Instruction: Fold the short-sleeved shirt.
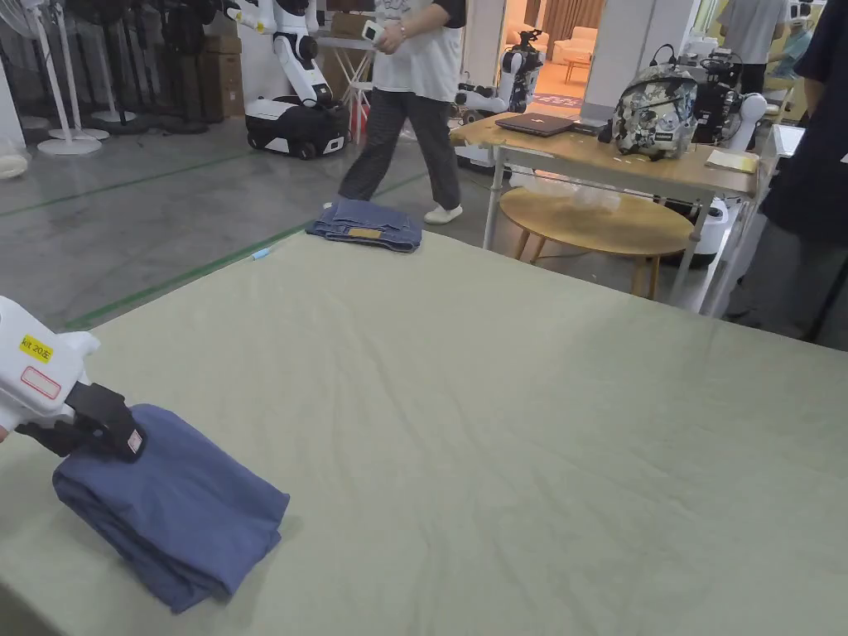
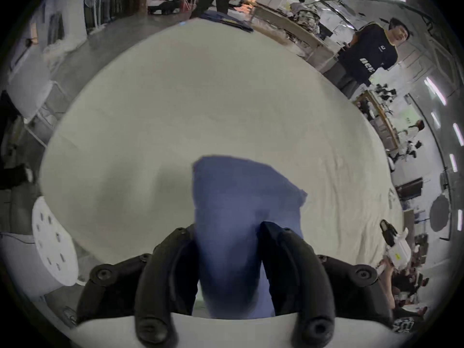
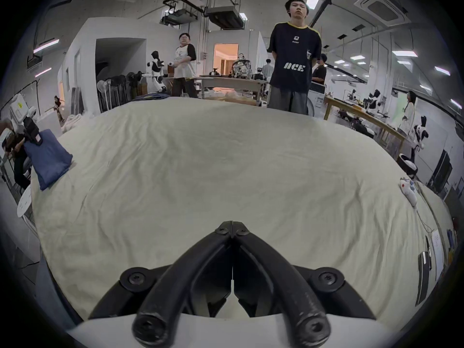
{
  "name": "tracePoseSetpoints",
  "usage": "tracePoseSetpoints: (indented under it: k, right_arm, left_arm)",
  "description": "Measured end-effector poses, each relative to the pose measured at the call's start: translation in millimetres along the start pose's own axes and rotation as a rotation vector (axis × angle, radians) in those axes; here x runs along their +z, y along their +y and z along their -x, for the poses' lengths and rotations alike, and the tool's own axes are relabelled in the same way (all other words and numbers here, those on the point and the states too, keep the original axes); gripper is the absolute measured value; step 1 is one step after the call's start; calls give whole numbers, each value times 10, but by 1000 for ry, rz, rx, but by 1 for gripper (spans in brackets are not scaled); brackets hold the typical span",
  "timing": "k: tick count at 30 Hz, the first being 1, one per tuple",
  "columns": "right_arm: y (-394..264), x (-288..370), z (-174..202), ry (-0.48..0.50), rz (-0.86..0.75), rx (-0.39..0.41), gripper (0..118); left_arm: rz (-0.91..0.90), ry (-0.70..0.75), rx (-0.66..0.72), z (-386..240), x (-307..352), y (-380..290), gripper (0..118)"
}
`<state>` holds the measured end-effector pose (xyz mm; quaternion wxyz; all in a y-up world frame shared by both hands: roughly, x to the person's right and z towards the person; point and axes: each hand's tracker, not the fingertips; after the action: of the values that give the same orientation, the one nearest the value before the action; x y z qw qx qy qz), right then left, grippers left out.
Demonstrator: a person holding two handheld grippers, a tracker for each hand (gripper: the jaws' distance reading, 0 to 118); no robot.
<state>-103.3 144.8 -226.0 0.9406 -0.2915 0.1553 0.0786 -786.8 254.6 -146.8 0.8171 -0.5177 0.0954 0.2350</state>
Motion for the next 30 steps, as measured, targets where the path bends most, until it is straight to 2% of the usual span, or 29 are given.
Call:
tracePoseSetpoints:
  k: [7, 12, 13, 14, 15, 20, 24, 28, 30]
  right_arm:
    - [-29, -22, -14, 8, -10, -28, 0]
    - [-8, 20, -106, -8, -42, -53, 0]
    - [1, 31, -135, -14, -53, -63, 0]
    - [12, 39, -161, -17, -57, -68, 0]
    - [30, 58, -190, -22, -64, -75, 0]
    - [89, 115, -364, -56, -106, -96, 0]
    - [168, 158, -500, -78, -128, -120, 0]
    - [244, 224, -626, -100, -158, -130, 0]
    - [284, 263, -690, -121, -180, -133, 0]
  left_arm:
    - [-163, 217, -70, -31, 118, 18, 42]
    - [-227, 142, -87, -339, -73, -263, 39]
    - [-252, 120, -95, -502, -138, -372, 33]
    - [-261, 121, -101, -598, -200, -441, 21]
    - [-289, 103, -119, -718, -276, -522, 16]
    - [-376, 22, -220, -1379, -632, -821, 5]
    - [-435, -61, -232, -2012, -902, -1001, 2]
    - [-534, -26, -334, -2828, -1025, -1281, 0]
    - [-599, -73, -334, -3151, -1022, -1423, 0]
